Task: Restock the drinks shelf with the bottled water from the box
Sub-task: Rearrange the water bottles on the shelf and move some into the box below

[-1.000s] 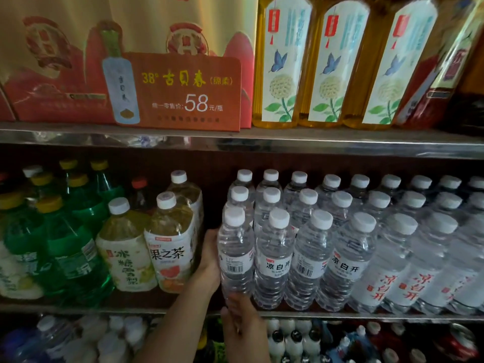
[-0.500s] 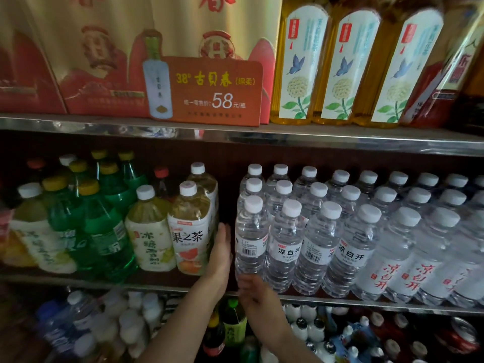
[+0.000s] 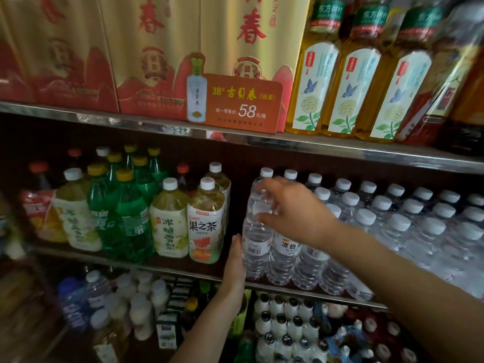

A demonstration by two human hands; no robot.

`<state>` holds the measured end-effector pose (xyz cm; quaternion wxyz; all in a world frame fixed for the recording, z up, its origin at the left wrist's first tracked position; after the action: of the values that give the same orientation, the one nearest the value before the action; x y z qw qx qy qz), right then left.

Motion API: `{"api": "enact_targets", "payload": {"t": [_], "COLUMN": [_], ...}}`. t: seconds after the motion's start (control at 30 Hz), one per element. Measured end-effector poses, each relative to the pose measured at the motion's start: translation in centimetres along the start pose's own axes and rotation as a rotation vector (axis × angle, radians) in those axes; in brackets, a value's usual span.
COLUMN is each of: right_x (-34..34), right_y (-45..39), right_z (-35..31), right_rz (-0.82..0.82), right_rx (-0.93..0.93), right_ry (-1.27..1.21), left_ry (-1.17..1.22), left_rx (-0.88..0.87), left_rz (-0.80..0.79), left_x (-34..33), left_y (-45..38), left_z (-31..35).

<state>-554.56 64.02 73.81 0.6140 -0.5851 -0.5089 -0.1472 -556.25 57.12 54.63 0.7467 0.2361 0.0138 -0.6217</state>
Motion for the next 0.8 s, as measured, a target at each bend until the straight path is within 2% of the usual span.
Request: {"api": "enact_targets", "payload": {"t": [0.13,0.3,0.43,0.6,0.8], "right_x": [-3.7,-4.7,-4.6,-4.4,-4.3], "right_y": [-2.1,-3.2,-4.1,-4.8,-4.5], "right_z": [-0.3,1.3,2.2,3.2,3.4], "right_rz": [-0.357,-0.459,-0.402,-0.291,-0.332], "right_rx": [0.233,0.153,0.108,0.029,0.012], "right_ry": [0.223,0.242,0.283,0.335,0.279], "left_ry": [0.033,-0.237,-0.374,-0.511,-0.530], "left_rx": [-0.070,-0.329,-0.427,-0.463,-0.476], "left_rz": [0.038,0.120,0.034,-0.012,-0.035], "left_x": [0.1,1.9,1.4,0.4,0.5], "left_y": [0.8,0.7,1.8,1.6,1.5], "left_z": [0.7,-0.1,-1.0,-1.3,-1.5]}}
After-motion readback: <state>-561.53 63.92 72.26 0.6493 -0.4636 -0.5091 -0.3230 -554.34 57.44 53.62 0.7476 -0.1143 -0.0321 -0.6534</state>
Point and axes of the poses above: each hand's wrist, its own y-axis away from the middle knuckle, its own x-axis out of the back of the hand, z = x × y, the point moved 9 cm from there along -y, towards the middle knuckle, and after that the axes turned 15 degrees about z, right-handed, at the moved point
